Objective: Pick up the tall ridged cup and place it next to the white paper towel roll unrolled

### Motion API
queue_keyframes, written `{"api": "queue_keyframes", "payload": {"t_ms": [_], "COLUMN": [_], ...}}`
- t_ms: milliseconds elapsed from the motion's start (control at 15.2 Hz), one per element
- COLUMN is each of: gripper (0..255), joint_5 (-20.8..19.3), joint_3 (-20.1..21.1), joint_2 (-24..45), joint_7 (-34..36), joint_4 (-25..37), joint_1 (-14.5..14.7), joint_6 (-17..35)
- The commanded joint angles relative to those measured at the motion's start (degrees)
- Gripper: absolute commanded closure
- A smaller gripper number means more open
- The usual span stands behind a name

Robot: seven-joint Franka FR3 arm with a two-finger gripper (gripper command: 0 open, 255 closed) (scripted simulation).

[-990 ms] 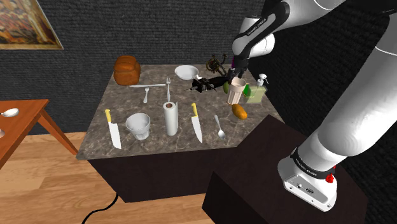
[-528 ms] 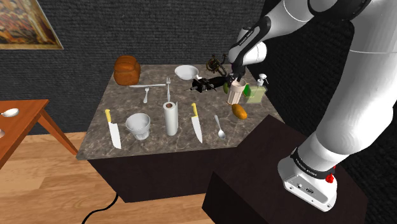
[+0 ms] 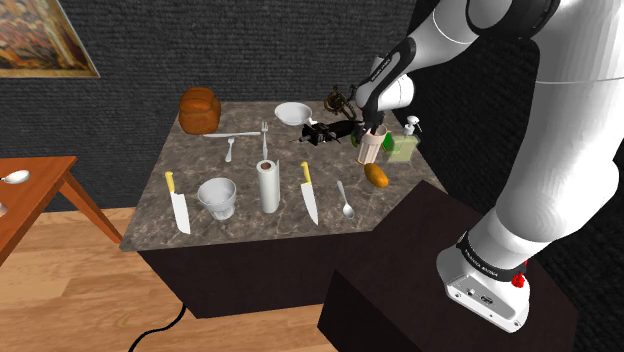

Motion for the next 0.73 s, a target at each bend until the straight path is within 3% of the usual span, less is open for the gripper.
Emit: {"api": "queue_keyframes", "payload": {"t_ms": [0, 264, 330, 660], "gripper": [0, 0, 255, 255], "joint_5": [0.0, 0.0, 0.0, 0.0], "joint_3": [0.0, 0.0, 0.0, 0.0], "joint_2": [0.1, 0.1, 0.1, 0.1], "joint_7": [-0.1, -0.1, -0.1, -0.1], "joint_4": [0.0, 0.0, 0.0, 0.0], "joint_1": [-0.1, -0.1, -0.1, -0.1], "joint_6": [0.2, 0.2, 0.2, 0.2]}}
